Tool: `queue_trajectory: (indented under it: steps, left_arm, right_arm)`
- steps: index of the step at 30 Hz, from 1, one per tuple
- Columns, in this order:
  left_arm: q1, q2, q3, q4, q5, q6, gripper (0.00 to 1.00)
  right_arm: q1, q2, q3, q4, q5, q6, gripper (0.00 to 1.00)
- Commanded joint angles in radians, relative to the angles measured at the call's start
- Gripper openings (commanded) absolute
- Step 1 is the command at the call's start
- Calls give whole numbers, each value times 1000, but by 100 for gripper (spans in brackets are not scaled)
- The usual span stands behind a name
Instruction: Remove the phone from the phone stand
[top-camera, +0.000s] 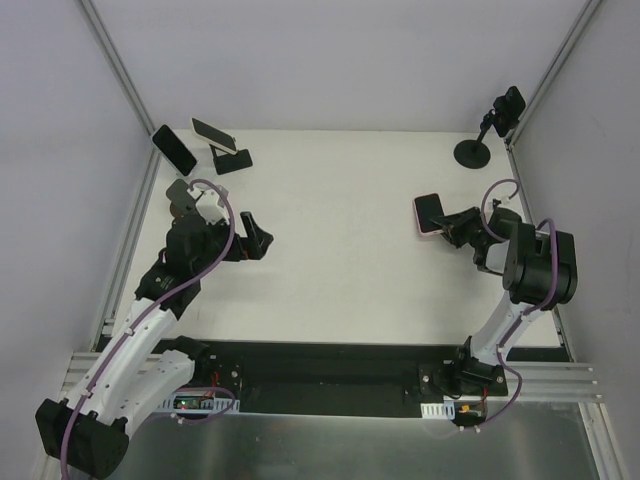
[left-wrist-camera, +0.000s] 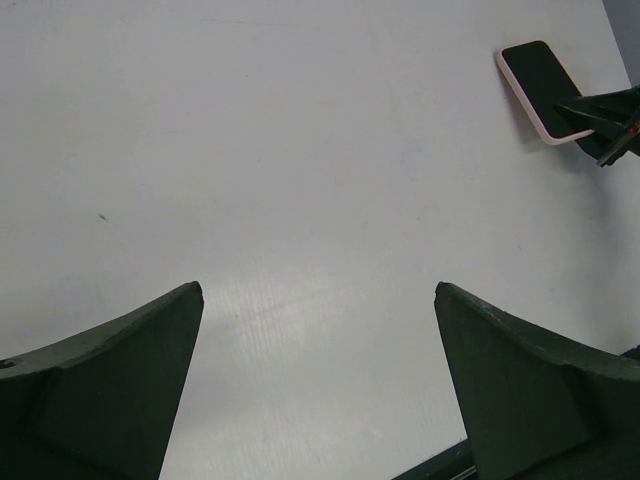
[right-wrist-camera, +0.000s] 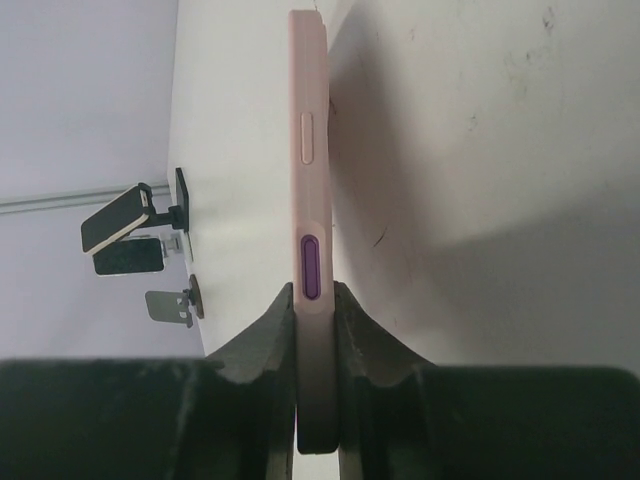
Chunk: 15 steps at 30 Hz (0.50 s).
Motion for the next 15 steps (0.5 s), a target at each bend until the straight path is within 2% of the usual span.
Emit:
queue_trajectory:
  steps: [1, 3, 10, 13, 14, 15]
  left_arm:
    - [-3, 19, 21, 8, -28, 27, 99]
    - [-3, 26, 28, 8, -30, 30, 99]
    - [-3, 65, 54, 8, -21, 38, 99]
    - [-3, 74, 62, 8, -19, 43, 99]
    - [-3, 74, 64, 8, -17, 41, 99]
    - [-3, 74, 62, 8, -17, 43, 99]
  right_arm:
    - [3, -4, -52, 57, -25, 19, 25]
    - [5, -15, -67, 43, -25, 14, 38]
    - [5, -53, -98, -21, -39, -20, 59]
    - [5, -93, -98, -109, -26, -58, 69]
    - [5, -107, -92, -183, -5, -101, 76]
    - [5, -121, -87, -236, 7, -127, 77]
